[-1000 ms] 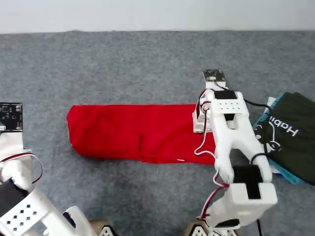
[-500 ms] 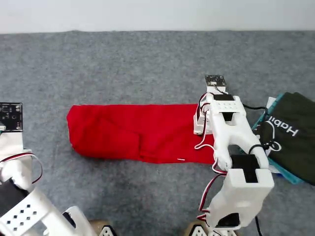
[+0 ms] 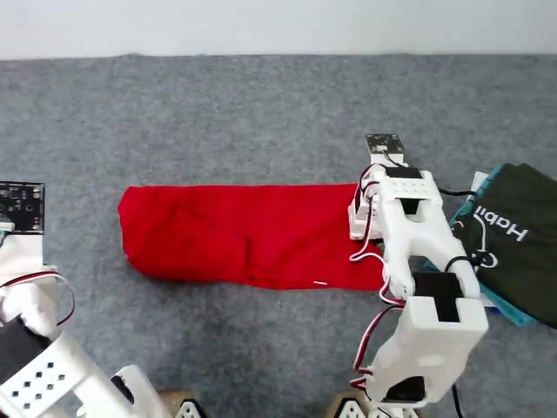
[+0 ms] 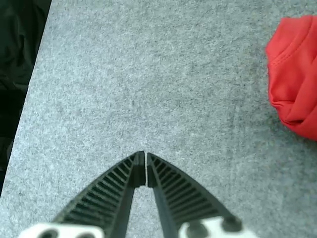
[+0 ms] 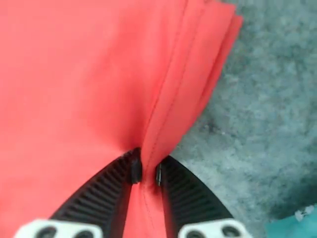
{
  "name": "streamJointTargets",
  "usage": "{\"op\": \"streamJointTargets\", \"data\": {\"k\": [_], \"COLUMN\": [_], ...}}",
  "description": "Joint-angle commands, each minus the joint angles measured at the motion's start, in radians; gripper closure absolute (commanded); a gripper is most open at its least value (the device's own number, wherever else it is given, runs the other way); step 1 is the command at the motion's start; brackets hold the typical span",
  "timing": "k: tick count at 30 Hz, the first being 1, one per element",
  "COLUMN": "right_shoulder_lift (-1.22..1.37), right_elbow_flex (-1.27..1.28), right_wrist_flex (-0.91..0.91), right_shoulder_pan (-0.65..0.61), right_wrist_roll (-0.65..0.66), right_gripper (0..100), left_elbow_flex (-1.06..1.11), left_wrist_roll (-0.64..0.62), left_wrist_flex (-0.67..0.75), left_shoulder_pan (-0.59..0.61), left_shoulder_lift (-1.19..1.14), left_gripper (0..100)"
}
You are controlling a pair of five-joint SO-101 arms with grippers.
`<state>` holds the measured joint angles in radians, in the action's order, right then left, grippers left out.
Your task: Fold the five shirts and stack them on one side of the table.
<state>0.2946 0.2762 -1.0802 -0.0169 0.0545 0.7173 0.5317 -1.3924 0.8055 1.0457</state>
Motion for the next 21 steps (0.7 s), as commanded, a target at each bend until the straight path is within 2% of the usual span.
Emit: {"op": "streamJointTargets", "data": {"k": [1, 4, 7, 14, 21], "right_shoulder_lift": [-0.088, -0.2, -0.329, -0.509, -0.452], "right_elbow_flex": [-0.025, -0.025, -0.025, -0.026, -0.11], "right_wrist_flex": [-0.07, -0.114, -0.162, -0.182, -0.065], "right_shoulder_pan": [0.027, 0.01, -0.058, -0.349, -0.608], "right_wrist_roll": [0.077, 0.126, 0.158, 0.192, 0.189], "right_gripper": [98.8, 98.8, 98.8, 98.8, 98.8], "left_elbow_flex": [-0.016, -0.015, -0.019, -0.015, 0.025], "left_wrist_roll": [0.014, 0.014, 0.014, 0.011, 0.008], "left_wrist_flex": [-0.005, -0.003, 0.002, -0.005, -0.006], "left_shoulder_pan": [-0.008, -0.008, -0.008, -0.002, -0.002], "left_shoulder_lift": [0.011, 0.011, 0.011, 0.012, 0.014], "left_gripper": [98, 98, 98, 98, 98]}}
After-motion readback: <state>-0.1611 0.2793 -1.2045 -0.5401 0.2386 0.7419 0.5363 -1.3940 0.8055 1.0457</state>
